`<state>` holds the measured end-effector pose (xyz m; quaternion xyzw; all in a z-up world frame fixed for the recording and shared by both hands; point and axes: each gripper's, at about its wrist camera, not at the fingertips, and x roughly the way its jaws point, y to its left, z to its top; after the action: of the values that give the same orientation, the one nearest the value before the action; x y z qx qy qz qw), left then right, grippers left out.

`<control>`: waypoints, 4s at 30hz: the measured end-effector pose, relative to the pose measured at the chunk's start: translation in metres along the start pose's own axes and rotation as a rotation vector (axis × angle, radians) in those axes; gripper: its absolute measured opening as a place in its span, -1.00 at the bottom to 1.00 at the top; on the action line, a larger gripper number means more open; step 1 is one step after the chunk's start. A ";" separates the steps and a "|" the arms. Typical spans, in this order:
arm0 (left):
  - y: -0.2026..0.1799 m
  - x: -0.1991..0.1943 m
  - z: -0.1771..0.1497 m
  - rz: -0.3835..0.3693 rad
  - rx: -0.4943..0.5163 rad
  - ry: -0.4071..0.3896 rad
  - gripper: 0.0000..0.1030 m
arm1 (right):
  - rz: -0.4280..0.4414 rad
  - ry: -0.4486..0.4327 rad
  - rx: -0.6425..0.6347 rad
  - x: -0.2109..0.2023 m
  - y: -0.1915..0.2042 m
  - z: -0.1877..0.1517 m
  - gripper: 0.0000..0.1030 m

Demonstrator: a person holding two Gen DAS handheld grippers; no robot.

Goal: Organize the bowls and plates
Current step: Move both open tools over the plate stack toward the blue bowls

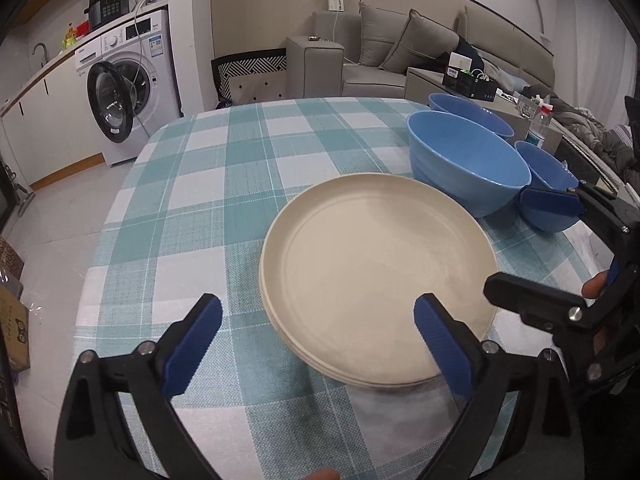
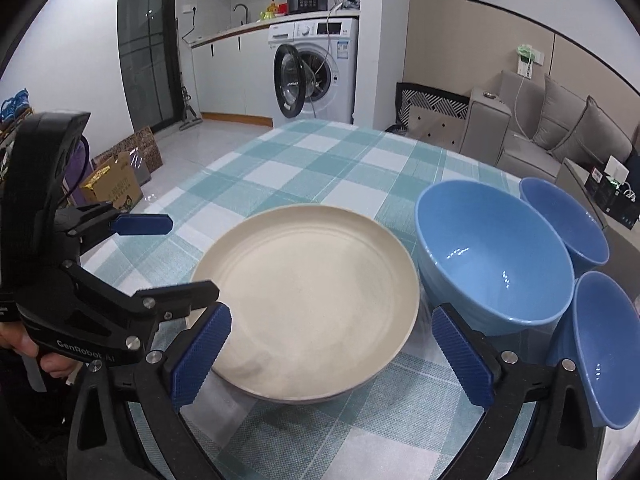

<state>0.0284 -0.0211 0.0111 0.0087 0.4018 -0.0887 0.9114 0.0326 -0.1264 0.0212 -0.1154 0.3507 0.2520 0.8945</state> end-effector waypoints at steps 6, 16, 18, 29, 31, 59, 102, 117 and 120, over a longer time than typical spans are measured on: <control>-0.002 -0.003 0.001 0.002 0.007 -0.023 1.00 | 0.006 -0.036 0.002 -0.012 -0.001 0.004 0.99; -0.001 -0.009 0.003 -0.039 -0.012 -0.046 1.00 | 0.001 -0.064 0.019 -0.022 -0.007 0.007 0.99; -0.002 -0.011 0.004 -0.051 -0.008 -0.053 1.00 | -0.002 -0.068 0.029 -0.022 -0.009 0.008 0.99; -0.014 -0.019 0.013 -0.048 0.010 -0.084 1.00 | -0.006 -0.105 0.083 -0.042 -0.026 0.012 0.99; -0.015 -0.018 0.016 -0.058 0.006 -0.085 1.00 | -0.006 -0.112 0.088 -0.048 -0.030 0.013 0.99; -0.077 -0.009 0.089 -0.124 0.096 -0.138 1.00 | -0.067 -0.176 0.192 -0.113 -0.107 0.018 0.99; -0.089 0.050 0.178 -0.130 0.041 -0.117 1.00 | -0.210 -0.120 0.392 -0.111 -0.242 0.048 0.99; -0.101 0.077 0.195 -0.121 0.048 -0.081 1.00 | -0.216 -0.110 0.430 -0.095 -0.270 0.050 0.99; -0.104 0.081 0.199 -0.128 0.052 -0.076 1.00 | -0.223 -0.104 0.437 -0.091 -0.275 0.051 0.99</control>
<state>0.2096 -0.1529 0.0920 0.0033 0.3641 -0.1575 0.9180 0.1511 -0.3728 0.1288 0.0557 0.3354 0.0757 0.9374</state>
